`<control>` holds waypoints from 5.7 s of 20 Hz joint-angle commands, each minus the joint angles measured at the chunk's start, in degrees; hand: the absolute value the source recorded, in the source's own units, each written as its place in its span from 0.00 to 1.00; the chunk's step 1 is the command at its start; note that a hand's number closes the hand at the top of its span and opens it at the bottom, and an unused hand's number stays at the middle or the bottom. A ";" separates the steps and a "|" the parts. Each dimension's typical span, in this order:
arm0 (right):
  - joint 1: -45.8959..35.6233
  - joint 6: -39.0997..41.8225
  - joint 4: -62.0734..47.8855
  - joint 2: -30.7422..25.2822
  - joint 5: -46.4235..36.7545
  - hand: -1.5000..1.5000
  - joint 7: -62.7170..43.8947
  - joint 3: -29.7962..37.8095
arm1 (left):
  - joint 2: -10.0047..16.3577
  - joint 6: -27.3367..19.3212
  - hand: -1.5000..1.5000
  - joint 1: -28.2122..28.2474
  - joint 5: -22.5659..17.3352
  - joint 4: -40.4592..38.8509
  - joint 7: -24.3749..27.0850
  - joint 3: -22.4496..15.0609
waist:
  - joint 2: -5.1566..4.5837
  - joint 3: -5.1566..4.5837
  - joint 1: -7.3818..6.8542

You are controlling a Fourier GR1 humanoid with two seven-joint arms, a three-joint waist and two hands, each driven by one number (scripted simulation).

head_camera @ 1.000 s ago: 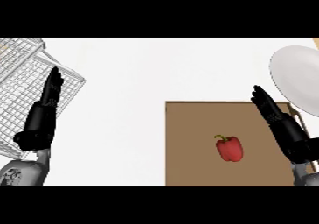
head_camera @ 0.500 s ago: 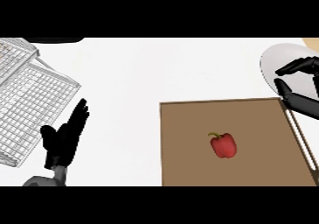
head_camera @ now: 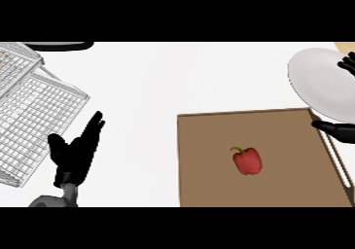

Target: Pick the bell pepper from the tray and place it in the plate

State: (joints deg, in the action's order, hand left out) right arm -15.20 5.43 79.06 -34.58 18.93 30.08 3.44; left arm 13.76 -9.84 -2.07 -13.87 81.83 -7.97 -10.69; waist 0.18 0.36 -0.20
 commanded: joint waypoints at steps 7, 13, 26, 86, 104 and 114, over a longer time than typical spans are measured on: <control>3.44 8.85 7.69 -16.74 -13.58 0.00 -6.61 -6.04 | -0.34 1.97 0.50 3.55 -1.33 -1.46 -1.23 0.17 | -0.02 -0.50 0.61; 6.50 6.62 19.83 -17.02 -19.80 0.00 -18.11 -9.84 | -0.85 1.60 0.50 1.98 -0.02 -2.29 -1.93 0.34 | -0.01 -0.46 0.99; 6.65 5.44 25.50 -7.14 -35.63 0.00 -33.08 -20.19 | -3.57 1.47 0.50 1.22 2.03 -2.52 -2.62 0.32 | -0.23 -0.37 0.06; -23.38 -25.67 -5.92 31.97 -95.11 1.00 -84.29 -3.21 | -7.27 7.09 0.50 0.96 7.15 1.34 -5.41 1.96 | -1.87 -0.57 -5.02; -31.80 -61.10 -30.84 25.07 -105.14 1.00 -87.15 16.54 | -6.43 7.46 0.50 4.06 6.65 -0.04 -2.12 5.09 | -1.11 -0.31 -1.79; -31.30 -70.16 -42.94 13.23 -94.47 1.00 -74.23 23.29 | -6.22 7.14 0.50 0.73 6.28 0.96 -6.25 6.13 | -0.92 -0.21 -1.35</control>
State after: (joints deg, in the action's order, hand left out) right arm -45.82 -58.31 40.53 -17.40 -81.28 -48.03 24.73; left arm 7.34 -2.96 -0.60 -6.92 84.73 -11.65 -5.25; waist -0.48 0.56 -1.77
